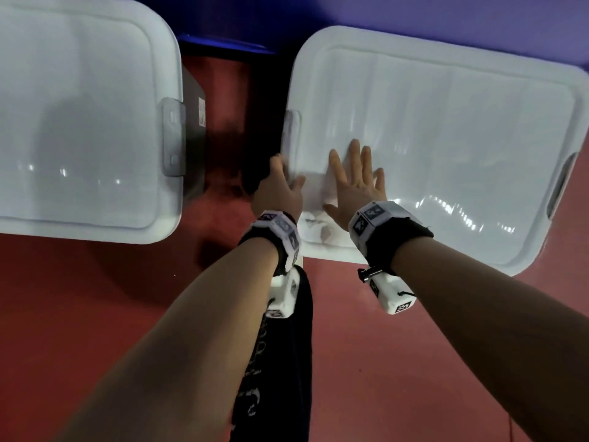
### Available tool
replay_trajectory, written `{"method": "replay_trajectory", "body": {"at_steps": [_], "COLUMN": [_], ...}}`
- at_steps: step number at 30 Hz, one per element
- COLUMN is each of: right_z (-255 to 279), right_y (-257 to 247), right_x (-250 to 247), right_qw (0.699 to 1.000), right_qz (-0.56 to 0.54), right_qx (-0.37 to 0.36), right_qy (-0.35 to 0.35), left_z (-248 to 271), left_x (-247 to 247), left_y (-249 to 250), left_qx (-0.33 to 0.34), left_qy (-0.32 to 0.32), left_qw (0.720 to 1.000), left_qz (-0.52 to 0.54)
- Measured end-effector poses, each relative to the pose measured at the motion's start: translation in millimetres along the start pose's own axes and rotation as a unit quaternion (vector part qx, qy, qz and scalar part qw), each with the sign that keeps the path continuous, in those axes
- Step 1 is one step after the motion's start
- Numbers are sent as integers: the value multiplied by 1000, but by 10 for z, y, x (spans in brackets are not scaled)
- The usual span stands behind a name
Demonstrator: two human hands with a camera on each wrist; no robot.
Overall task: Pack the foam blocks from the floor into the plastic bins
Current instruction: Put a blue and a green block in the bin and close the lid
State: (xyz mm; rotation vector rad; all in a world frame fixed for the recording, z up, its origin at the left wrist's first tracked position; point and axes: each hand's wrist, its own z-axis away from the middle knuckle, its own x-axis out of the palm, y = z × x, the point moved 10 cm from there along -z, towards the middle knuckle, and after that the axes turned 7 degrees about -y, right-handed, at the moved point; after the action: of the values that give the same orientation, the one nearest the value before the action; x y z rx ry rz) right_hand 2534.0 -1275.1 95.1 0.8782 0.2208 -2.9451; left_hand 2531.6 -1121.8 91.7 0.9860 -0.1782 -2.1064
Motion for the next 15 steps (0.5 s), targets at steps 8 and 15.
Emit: {"method": "replay_trajectory", "body": {"at_steps": [8,15], "right_z": [68,208], "right_y": [-60,-419], "right_x": [-11,44], "right_qw": [998,997], "right_qz": [7,-28], "right_qx": [6,-50], "right_qy": [58,46], "left_z": [654,1143], "left_x": [-376,-596], "left_y": [-1163,-1432], "left_qx": [48,22], "left_qy": [-48,-69], "left_qw": [988,991], "left_qz": [-138,-112]}}
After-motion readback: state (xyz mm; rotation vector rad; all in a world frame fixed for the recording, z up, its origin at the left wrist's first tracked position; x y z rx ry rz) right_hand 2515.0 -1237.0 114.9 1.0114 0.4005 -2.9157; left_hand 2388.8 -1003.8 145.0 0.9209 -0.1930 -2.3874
